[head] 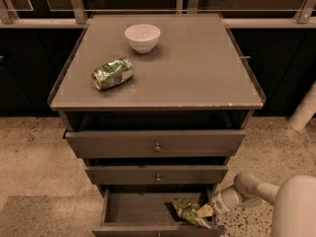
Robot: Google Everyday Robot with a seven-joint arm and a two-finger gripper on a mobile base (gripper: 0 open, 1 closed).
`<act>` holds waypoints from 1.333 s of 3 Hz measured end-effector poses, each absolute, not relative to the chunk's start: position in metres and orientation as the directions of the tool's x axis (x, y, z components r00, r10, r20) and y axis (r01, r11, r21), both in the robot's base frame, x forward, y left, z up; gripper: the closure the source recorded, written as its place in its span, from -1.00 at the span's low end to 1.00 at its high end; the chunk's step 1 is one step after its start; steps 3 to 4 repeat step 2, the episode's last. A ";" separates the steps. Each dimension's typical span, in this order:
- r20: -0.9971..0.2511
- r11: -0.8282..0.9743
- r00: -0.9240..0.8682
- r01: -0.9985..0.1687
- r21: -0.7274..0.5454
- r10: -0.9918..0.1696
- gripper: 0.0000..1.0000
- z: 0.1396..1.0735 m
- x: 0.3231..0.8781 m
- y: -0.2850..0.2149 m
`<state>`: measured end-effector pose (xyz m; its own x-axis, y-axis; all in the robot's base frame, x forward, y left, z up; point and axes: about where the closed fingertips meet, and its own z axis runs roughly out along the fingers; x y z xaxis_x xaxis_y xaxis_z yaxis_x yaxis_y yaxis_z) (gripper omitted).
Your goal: Place green jalapeno chip bag into bottom drawer
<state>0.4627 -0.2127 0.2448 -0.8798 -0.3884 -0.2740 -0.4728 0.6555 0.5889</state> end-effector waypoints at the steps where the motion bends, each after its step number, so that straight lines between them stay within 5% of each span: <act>1: -0.274 0.655 -0.880 -0.473 0.589 -0.388 -0.78 0.245 0.463 -0.213; 2: -0.274 0.655 -0.880 -0.473 0.589 -0.388 -1.00 0.245 0.463 -0.213; 4: -0.274 0.655 -0.880 -0.473 0.589 -0.388 -1.00 0.245 0.463 -0.213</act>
Offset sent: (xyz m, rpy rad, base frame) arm 0.0000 0.0000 0.0000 0.0000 0.0000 0.0000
